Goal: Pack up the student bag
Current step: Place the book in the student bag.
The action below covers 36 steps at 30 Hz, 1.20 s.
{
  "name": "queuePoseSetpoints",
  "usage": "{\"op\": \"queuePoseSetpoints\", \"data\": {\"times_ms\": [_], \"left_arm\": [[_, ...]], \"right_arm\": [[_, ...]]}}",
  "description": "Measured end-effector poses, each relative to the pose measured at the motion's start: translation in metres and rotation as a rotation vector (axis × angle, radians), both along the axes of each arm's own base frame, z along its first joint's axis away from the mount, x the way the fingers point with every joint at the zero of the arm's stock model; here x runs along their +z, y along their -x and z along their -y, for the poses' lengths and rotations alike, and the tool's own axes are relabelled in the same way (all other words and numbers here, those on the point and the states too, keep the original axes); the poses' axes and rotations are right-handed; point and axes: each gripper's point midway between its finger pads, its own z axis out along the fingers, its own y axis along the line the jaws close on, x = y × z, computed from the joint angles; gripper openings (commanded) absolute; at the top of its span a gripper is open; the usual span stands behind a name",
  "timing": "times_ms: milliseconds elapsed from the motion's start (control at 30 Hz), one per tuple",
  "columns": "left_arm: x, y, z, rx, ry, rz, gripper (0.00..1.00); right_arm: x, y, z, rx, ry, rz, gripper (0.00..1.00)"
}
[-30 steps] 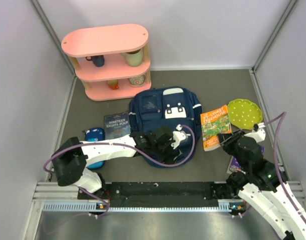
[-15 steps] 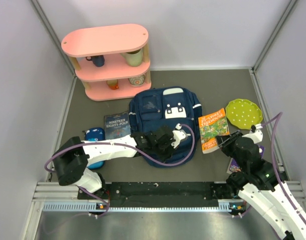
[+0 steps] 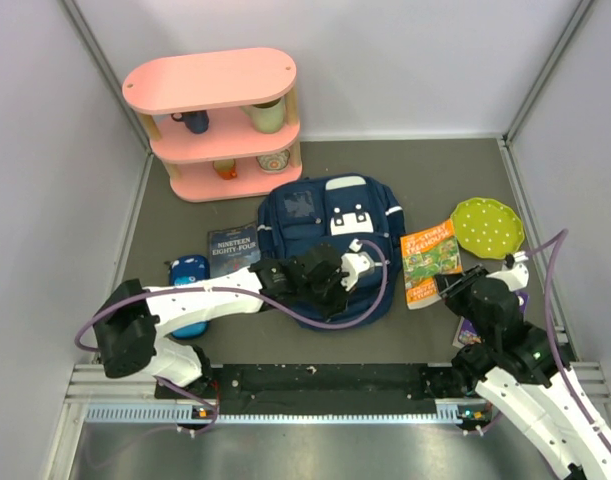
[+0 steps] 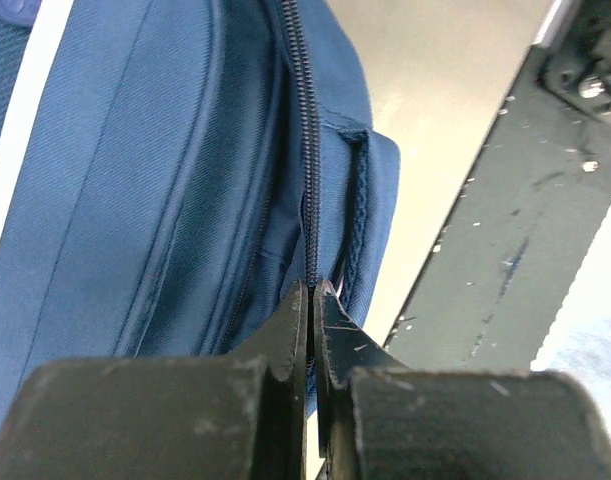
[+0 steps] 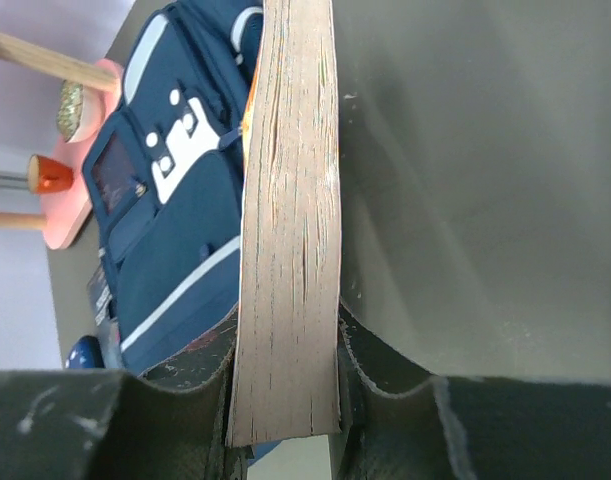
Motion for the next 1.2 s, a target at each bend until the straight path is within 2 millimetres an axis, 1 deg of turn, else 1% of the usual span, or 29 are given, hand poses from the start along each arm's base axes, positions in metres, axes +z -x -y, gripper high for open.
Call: {"op": "queuePoseSetpoints", "data": {"times_ms": [33,67,100,133,233,267,333,367,400,500,600,667,733,800,867,900,933,1067,1200], "left_arm": [[0.005,0.002,0.002,-0.012,0.016,-0.006,0.00],[0.010,0.004,0.006,-0.028,0.035,-0.017,0.08],[0.014,0.007,0.009,-0.042,0.049,-0.027,0.19],[0.018,0.009,0.014,-0.059,0.065,-0.039,0.24],[0.023,0.016,0.027,-0.096,0.089,-0.072,0.28],[0.023,0.017,0.031,-0.101,0.093,-0.075,0.31],[0.020,0.018,0.033,-0.101,0.086,-0.077,0.38],[0.019,0.018,0.033,-0.099,0.082,-0.075,0.42],[0.019,0.017,0.033,-0.096,0.082,-0.071,0.50],[0.018,0.013,0.033,-0.086,0.081,-0.059,0.53],[0.015,0.009,0.040,-0.086,0.076,-0.067,0.53],[0.013,0.007,0.050,-0.093,0.081,-0.079,0.50],[0.010,0.002,0.062,-0.094,0.085,-0.088,0.39],[0.004,-0.003,0.073,-0.089,0.079,-0.094,0.38],[-0.004,-0.007,0.076,-0.086,0.061,-0.094,0.40],[-0.009,-0.008,0.075,-0.080,0.043,-0.094,0.41],[-0.012,-0.008,0.073,-0.076,0.031,-0.093,0.44],[-0.019,-0.016,0.064,-0.049,-0.011,-0.053,0.48],[-0.031,-0.023,0.045,0.004,-0.070,0.000,0.50]], "right_arm": [[-0.001,0.001,0.002,-0.006,0.006,-0.003,0.00],[-0.002,0.001,0.005,-0.017,0.016,-0.006,0.00],[-0.004,0.002,0.008,-0.028,0.026,-0.010,0.00],[-0.005,0.003,0.012,-0.041,0.037,-0.014,0.00],[-0.006,0.006,0.022,-0.075,0.068,-0.017,0.00],[-0.005,0.007,0.026,-0.085,0.081,-0.017,0.00],[-0.001,0.008,0.031,-0.101,0.093,-0.012,0.00],[0.001,0.008,0.033,-0.110,0.098,-0.007,0.00],[0.003,0.009,0.035,-0.115,0.103,-0.003,0.00],[0.005,0.010,0.039,-0.129,0.111,-0.001,0.00],[0.004,0.010,0.041,-0.136,0.119,-0.004,0.00],[0.002,0.011,0.042,-0.137,0.123,-0.009,0.00],[0.002,0.012,0.042,-0.139,0.127,-0.012,0.00],[0.002,0.012,0.043,-0.139,0.127,-0.012,0.00],[0.002,0.013,0.043,-0.139,0.126,-0.011,0.00],[0.002,0.013,0.043,-0.140,0.125,-0.010,0.00],[0.002,0.013,0.044,-0.140,0.125,-0.010,0.00],[0.000,0.015,0.044,-0.143,0.125,-0.018,0.00],[0.000,0.015,0.044,-0.149,0.110,-0.020,0.00]]}}
